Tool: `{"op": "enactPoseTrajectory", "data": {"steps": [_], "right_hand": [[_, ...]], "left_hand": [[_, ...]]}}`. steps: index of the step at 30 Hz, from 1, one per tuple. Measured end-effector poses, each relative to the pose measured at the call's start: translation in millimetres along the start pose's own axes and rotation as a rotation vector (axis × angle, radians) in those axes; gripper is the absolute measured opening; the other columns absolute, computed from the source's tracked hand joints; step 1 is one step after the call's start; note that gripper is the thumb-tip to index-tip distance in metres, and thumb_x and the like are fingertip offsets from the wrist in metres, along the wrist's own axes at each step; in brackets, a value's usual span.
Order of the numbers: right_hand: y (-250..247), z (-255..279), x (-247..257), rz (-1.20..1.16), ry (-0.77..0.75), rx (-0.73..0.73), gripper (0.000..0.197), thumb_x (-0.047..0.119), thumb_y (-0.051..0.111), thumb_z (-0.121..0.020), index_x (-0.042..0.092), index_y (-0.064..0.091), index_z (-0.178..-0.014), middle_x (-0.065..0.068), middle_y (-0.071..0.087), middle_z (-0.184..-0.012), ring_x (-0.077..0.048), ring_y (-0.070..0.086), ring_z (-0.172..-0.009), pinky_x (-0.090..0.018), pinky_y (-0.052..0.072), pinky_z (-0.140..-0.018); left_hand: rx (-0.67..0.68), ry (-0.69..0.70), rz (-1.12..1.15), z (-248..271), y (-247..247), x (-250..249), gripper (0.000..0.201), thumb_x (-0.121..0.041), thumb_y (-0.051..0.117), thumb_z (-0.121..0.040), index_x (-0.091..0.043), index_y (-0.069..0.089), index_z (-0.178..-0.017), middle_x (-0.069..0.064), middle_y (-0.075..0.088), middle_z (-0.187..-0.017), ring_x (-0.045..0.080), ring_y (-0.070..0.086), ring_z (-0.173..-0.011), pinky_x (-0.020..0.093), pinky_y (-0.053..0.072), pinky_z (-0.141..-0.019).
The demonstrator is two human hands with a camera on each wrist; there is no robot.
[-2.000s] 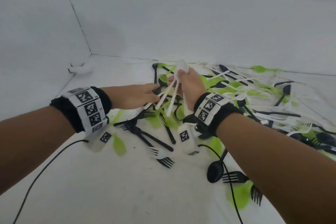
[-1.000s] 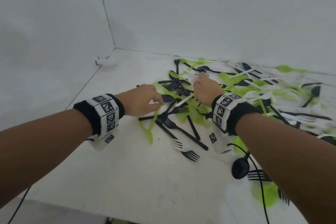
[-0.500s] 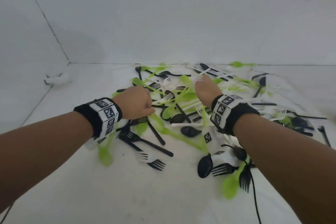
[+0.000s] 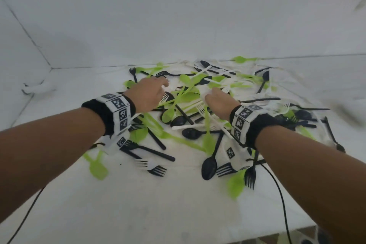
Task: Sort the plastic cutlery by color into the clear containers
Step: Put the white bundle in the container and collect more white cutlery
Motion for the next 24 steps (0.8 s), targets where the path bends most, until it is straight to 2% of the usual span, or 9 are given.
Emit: {"op": "enactPoseTrajectory", "data": {"steps": [3, 6, 8, 10, 12, 15, 17, 21, 24], "right_hand": [[21, 0, 13, 0.064, -0.046, 0.043, 0.043, 0.032, 0.035, -0.107, 0.006, 0.042, -0.14, -0.017, 0.05, -0.139, -0.034, 0.051, -0.125, -0.033, 0.034, -0.086], [34, 0, 28, 0.088, -0.091, 0.061, 0.045, 0.029, 0.035, -0.107, 0.005, 0.04, -0.145, -0.018, 0.048, -0.145, -0.033, 0.048, -0.131, -0.034, 0.036, -0.093], [41, -1, 35, 0.111, -0.113, 0.074, 0.046, 0.032, 0.034, -0.108, 0.005, 0.041, -0.145, -0.017, 0.048, -0.146, -0.033, 0.047, -0.133, -0.037, 0.037, -0.102], [46, -2, 38, 0.14, -0.122, 0.09, 0.048, 0.037, 0.033, -0.107, 0.006, 0.043, -0.144, -0.016, 0.049, -0.146, -0.034, 0.048, -0.133, -0.04, 0.037, -0.105], [45, -5, 38, 0.142, -0.118, 0.076, 0.047, 0.035, 0.032, -0.107, 0.006, 0.044, -0.143, -0.017, 0.05, -0.145, -0.034, 0.048, -0.131, -0.039, 0.037, -0.102], [32, -10, 34, 0.094, -0.088, 0.002, 0.042, 0.031, 0.033, -0.106, 0.004, 0.045, -0.136, -0.018, 0.053, -0.137, -0.034, 0.052, -0.119, -0.036, 0.035, -0.087], [17, -10, 28, 0.06, -0.069, -0.056, 0.039, 0.03, 0.033, -0.105, 0.005, 0.046, -0.131, -0.016, 0.055, -0.128, -0.033, 0.053, -0.113, -0.036, 0.035, -0.084], [-15, -4, 1, 0.043, -0.022, -0.178, 0.027, 0.023, 0.033, -0.106, 0.006, 0.045, -0.124, -0.013, 0.052, -0.112, -0.033, 0.053, -0.104, -0.037, 0.04, -0.081], [-35, 10, -23, 0.028, 0.05, -0.235, 0.037, 0.024, 0.033, -0.108, 0.002, 0.042, -0.137, -0.018, 0.055, -0.125, -0.037, 0.055, -0.116, -0.039, 0.043, -0.089]], "left_hand": [[0.158, -0.09, -0.004, 16, -11, 27, 0.022, -0.029, 0.057, -0.102, -0.021, 0.064, -0.121, -0.001, 0.066, -0.112, 0.019, 0.062, -0.1, 0.032, 0.047, -0.084], [0.263, -0.114, -0.026, 31, -5, 39, 0.028, -0.034, 0.068, -0.095, -0.027, 0.063, -0.122, -0.006, 0.067, -0.11, 0.014, 0.061, -0.097, 0.029, 0.045, -0.082], [0.242, -0.125, -0.04, 35, 0, 45, 0.031, -0.029, 0.07, -0.094, -0.029, 0.062, -0.124, -0.006, 0.066, -0.109, 0.013, 0.059, -0.095, 0.029, 0.045, -0.082], [0.211, -0.127, -0.063, 37, 1, 48, 0.029, -0.024, 0.067, -0.095, -0.025, 0.061, -0.124, -0.003, 0.066, -0.11, 0.014, 0.058, -0.093, 0.03, 0.045, -0.082], [0.18, -0.107, -0.103, 37, 2, 45, 0.025, -0.029, 0.065, -0.097, -0.023, 0.062, -0.121, 0.0, 0.062, -0.111, 0.016, 0.055, -0.094, 0.032, 0.044, -0.083], [0.105, -0.023, -0.116, 33, 7, 29, 0.029, -0.048, 0.059, -0.097, -0.027, 0.062, -0.117, 0.001, 0.052, -0.112, 0.02, 0.047, -0.106, 0.041, 0.045, -0.094], [0.11, 0.068, -0.088, 26, 14, 7, 0.038, -0.056, 0.053, -0.097, -0.03, 0.058, -0.125, -0.001, 0.052, -0.118, 0.022, 0.048, -0.114, 0.047, 0.046, -0.098], [0.191, 0.238, -0.13, 4, 37, -46, 0.056, -0.057, 0.047, -0.101, -0.029, 0.043, -0.15, 0.003, 0.049, -0.142, 0.026, 0.044, -0.13, 0.047, 0.041, -0.108], [0.226, 0.307, -0.183, -16, 55, -75, 0.071, -0.063, 0.041, -0.101, -0.027, 0.026, -0.16, 0.008, 0.034, -0.161, 0.03, 0.03, -0.147, 0.047, 0.029, -0.12]]}}
Point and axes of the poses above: each hand's wrist, its own z-axis away from the middle knuckle, its own y-axis out of the palm, x = y × z, the point moved 2 cm from there along -z, towards the middle knuckle
